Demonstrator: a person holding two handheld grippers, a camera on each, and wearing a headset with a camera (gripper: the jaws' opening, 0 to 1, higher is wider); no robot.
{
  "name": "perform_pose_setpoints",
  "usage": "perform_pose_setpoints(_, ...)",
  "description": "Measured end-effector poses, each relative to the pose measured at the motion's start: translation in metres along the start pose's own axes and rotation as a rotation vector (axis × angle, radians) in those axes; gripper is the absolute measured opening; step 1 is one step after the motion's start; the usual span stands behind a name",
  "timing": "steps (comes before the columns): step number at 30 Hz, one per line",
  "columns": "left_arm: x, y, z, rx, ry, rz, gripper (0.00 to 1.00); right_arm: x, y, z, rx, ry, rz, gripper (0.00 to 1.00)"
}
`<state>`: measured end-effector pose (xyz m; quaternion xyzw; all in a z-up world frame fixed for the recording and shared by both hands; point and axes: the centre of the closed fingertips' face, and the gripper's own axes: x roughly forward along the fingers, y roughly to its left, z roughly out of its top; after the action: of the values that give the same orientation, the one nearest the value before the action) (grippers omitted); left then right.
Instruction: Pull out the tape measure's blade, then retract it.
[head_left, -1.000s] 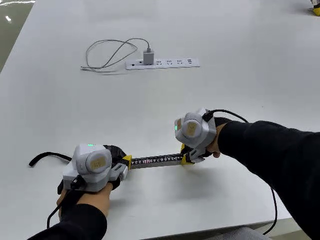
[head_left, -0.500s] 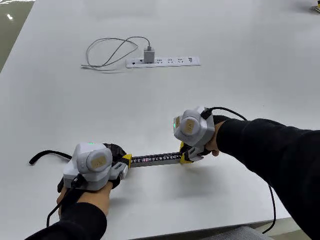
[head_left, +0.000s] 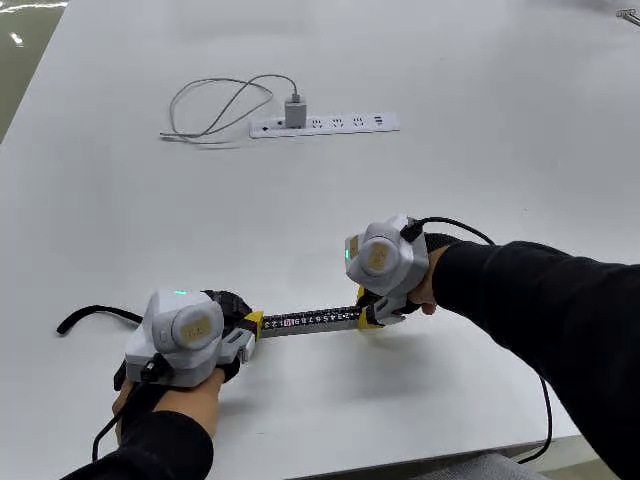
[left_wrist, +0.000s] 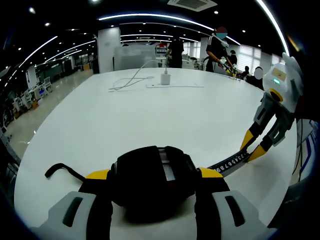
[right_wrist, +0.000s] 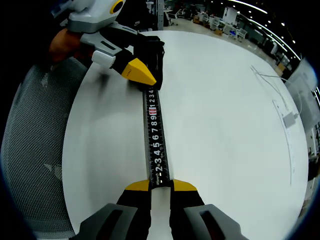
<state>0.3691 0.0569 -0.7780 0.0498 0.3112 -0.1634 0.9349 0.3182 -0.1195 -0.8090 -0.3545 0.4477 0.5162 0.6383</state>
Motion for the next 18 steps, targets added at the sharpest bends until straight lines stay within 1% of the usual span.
perform_pose_setpoints(1, 0.0, 0.0, 0.0, 0.002, -0.001, 0.001, 0.63, 0.0002, -0.0003, 0.0009, 0.024, -0.006, 0.001, 0.09)
perform_pose_setpoints(3, 0.0, 0.0001, -0.0001, 0.002, 0.002, 0.001, 0.63, 0.0005, -0.0009, 0.0013, 0.008, -0.008, 0.001, 0.09)
perform_pose_setpoints(9, -0.0002, 0.0004, -0.0001, 0.005, -0.006, 0.004, 0.63, 0.0013, -0.0002, 0.0035, -0.002, -0.01, 0.002, 0.09)
perform_pose_setpoints(15, 0.0002, 0.0004, -0.0004, 0.005, -0.001, -0.002, 0.63, 0.0024, -0.0009, 0.0069, 0.01, -0.028, 0.005, 0.1)
perform_pose_setpoints(18, 0.0002, 0.0003, -0.0004, 0.004, -0.001, -0.001, 0.63, 0.0032, -0.0004, 0.0086, 0.019, -0.021, -0.001, 0.1)
